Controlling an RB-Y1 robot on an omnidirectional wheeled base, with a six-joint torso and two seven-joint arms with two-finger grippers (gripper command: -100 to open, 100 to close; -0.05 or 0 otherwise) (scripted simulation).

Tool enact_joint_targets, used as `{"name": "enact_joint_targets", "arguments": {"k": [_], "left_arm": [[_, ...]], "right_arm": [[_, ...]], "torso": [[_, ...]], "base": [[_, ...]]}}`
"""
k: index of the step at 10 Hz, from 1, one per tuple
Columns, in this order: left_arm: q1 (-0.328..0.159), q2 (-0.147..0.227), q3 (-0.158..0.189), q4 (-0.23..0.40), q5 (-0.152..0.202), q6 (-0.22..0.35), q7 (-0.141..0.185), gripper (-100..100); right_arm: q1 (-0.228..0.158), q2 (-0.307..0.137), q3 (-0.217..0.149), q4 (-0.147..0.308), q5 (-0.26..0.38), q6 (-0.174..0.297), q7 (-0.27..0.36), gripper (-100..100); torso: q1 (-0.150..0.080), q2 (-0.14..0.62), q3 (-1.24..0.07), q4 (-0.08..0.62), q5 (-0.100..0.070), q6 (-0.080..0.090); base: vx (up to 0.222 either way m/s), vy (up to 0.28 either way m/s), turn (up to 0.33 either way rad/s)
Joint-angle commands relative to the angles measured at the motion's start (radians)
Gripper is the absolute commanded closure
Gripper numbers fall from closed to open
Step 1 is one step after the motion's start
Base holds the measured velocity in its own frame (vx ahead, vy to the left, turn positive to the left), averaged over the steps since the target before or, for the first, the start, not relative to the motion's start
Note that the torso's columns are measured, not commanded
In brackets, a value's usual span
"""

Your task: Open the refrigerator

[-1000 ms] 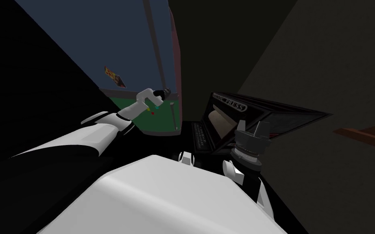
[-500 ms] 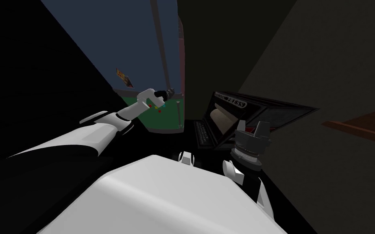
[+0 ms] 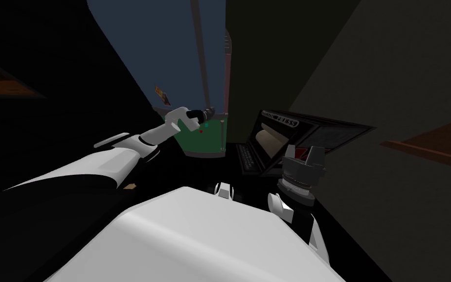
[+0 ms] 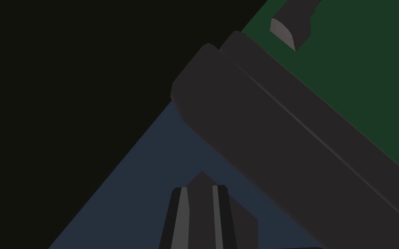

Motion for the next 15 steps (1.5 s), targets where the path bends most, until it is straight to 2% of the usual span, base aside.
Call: {"name": "enact_joint_targets", "arguments": {"k": [1, 2, 4, 9, 11, 14, 15], "left_arm": [[-0.014, 0.022, -0.006, -0.063, 0.026, 0.004, 0.007, 100], [-0.006, 0.002, -0.015, -0.043, 0.014, 0.002, 0.005, 100], [-0.019, 0.009, -0.040, -0.105, 0.041, -0.015, 0.017, 100], [-0.035, 0.020, -0.060, -0.161, 0.065, -0.031, 0.028, 100], [-0.051, 0.030, -0.080, -0.217, 0.089, -0.047, 0.038, 100], [-0.059, 0.035, -0.090, -0.245, 0.101, -0.055, 0.044, 100], [-0.067, 0.040, -0.099, -0.273, 0.113, -0.063, 0.049, 100]], "right_arm": [[0.000, 0.000, 0.000, 0.000, 0.000, 0.000, 0.000, 0], [0.000, 0.000, 0.000, 0.000, 0.000, 0.000, 0.000, 0], [0.000, 0.000, 0.000, 0.000, 0.000, 0.000, 0.000, 0], [0.000, 0.000, 0.000, 0.000, 0.000, 0.000, 0.000, 0], [0.000, 0.000, 0.000, 0.000, 0.000, 0.000, 0.000, 0], [0.000, 0.000, 0.000, 0.000, 0.000, 0.000, 0.000, 0], [0.000, 0.000, 0.000, 0.000, 0.000, 0.000, 0.000, 0]], "torso": [[-0.003, -0.003, -0.002, 0.000, 0.000, 0.000], [-0.003, -0.001, -0.001, 0.000, -0.001, 0.001], [-0.007, -0.006, -0.004, -0.005, -0.002, 0.006], [-0.002, -0.004, -0.003, -0.003, 0.000, 0.002], [0.002, -0.004, -0.003, -0.002, 0.002, 0.000], [-0.001, -0.002, -0.002, 0.001, 0.001, 0.001], [-0.002, -0.005, -0.004, 0.001, 0.000, 0.001]], "base": [[-0.207, 0.161, 0.030], [-0.110, 0.072, -0.032], [-0.172, 0.188, -0.005], [-0.158, 0.215, -0.016], [-0.188, 0.235, 0.004], [-0.169, 0.210, -0.001], [-0.109, 0.222, 0.001]]}}
